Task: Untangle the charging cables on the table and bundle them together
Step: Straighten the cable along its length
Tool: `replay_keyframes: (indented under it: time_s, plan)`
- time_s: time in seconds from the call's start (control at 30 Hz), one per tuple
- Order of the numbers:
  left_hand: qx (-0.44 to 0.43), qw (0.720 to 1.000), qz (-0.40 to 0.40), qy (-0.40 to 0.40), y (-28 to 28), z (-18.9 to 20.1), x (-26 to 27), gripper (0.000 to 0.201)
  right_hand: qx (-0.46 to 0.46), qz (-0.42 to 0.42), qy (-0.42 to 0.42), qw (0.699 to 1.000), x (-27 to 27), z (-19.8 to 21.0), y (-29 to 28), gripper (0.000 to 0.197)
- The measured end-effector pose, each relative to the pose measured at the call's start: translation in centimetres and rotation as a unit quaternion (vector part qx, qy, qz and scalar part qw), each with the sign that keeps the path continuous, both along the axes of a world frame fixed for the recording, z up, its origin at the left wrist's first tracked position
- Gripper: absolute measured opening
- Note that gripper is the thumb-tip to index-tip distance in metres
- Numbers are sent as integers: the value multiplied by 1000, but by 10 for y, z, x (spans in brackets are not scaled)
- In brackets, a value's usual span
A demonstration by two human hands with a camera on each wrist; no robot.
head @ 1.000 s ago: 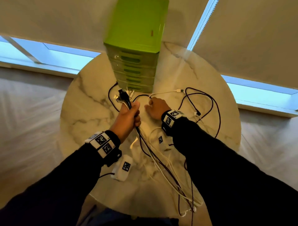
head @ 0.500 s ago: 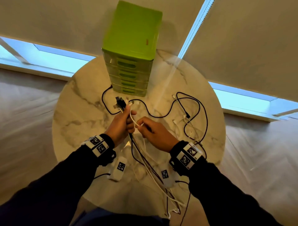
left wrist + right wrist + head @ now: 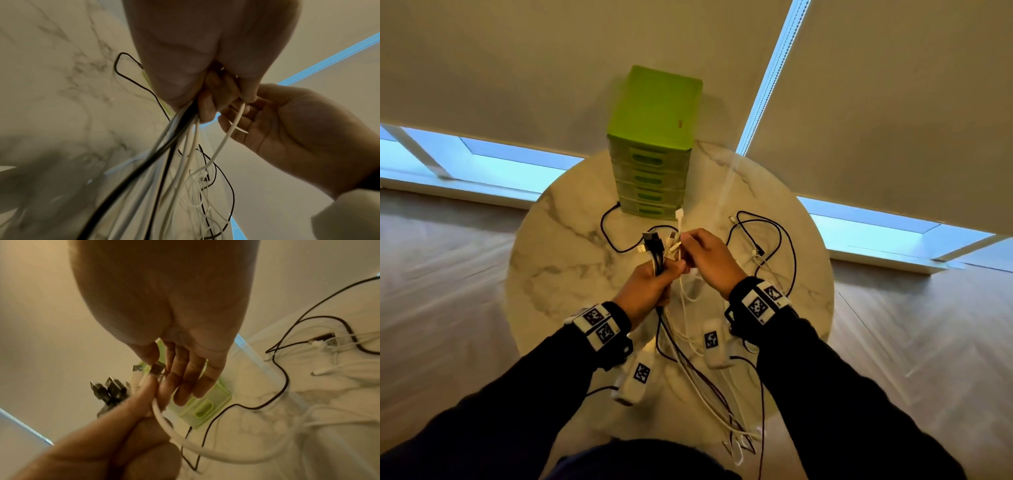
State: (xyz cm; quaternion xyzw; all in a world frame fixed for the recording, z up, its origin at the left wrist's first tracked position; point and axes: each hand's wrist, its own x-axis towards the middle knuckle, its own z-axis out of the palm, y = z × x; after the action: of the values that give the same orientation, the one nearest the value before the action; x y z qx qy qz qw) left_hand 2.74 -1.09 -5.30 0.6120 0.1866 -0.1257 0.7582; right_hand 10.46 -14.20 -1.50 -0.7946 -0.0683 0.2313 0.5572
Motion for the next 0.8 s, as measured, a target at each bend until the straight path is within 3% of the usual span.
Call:
replay_keyframes:
  time_s: [0.1, 0.23, 0.37, 0.47, 0.53, 0.63, 0.73, 0.8]
  plan:
    - [2, 1000, -3, 0, 0, 4, -12, 30, 66, -18, 69, 995, -9, 7, -2, 26]
    - [-17, 1000, 18, 11, -3, 10, -19, 28, 130, -12, 84, 988, -19, 10, -11, 20]
    - [-83, 996, 28, 13, -7, 18, -17, 21, 143, -22, 45, 988, -25, 12, -17, 24]
    - [-110, 993, 45, 20, -10, 23, -12, 22, 135, -103, -3, 985, -23, 18, -18, 26]
    - [-121, 990, 68, 29, -10, 25, -7, 22, 98, -130, -36, 986, -21, 24, -23, 30]
    - [-148, 985, 87, 10, -9, 27, -2, 29, 6, -27, -123, 992, -25, 31, -27, 28]
    - [-133, 987, 67, -66, -19, 33, -3, 30, -129, 101, -249, 955, -41, 29, -25, 23]
    - [-98, 989, 64, -94, -25, 33, -2, 32, -173, 106, -262, 944, -51, 24, -22, 23]
